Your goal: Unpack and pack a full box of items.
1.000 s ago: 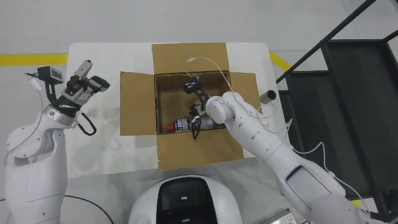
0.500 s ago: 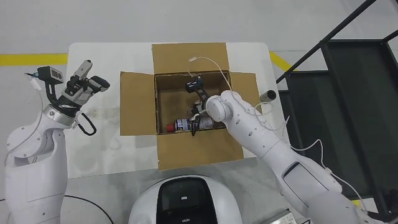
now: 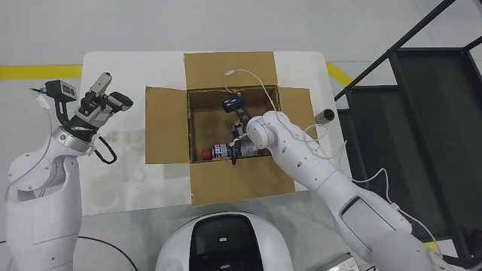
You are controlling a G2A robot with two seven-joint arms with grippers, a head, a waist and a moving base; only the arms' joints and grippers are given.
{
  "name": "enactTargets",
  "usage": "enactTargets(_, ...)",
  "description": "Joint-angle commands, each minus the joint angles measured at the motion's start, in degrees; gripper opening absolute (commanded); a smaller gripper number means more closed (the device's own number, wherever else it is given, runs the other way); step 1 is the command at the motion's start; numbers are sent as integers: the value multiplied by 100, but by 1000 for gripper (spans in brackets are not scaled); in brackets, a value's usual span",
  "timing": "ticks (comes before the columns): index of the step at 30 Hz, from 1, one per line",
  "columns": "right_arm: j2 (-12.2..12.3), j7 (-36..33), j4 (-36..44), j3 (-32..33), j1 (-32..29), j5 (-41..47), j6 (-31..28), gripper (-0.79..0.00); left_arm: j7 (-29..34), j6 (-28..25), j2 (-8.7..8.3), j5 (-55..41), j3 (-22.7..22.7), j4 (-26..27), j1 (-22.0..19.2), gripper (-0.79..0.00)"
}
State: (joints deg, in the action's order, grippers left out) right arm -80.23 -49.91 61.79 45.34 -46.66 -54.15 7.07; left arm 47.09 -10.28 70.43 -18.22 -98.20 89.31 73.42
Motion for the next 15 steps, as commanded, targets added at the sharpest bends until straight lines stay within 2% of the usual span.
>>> enactTargets(1,25,-23,191,44,-60,-66,-40,-785,0,0,0,0,0,0,0,0)
enactTargets(9,226,-374,1310,391,-551,-541,-193,-785,0,0,0,0,0,0,0,0)
enactTargets(15,229,-496,1169,400,-601,-706,-183,-785,0,0,0,0,0,0,0,0)
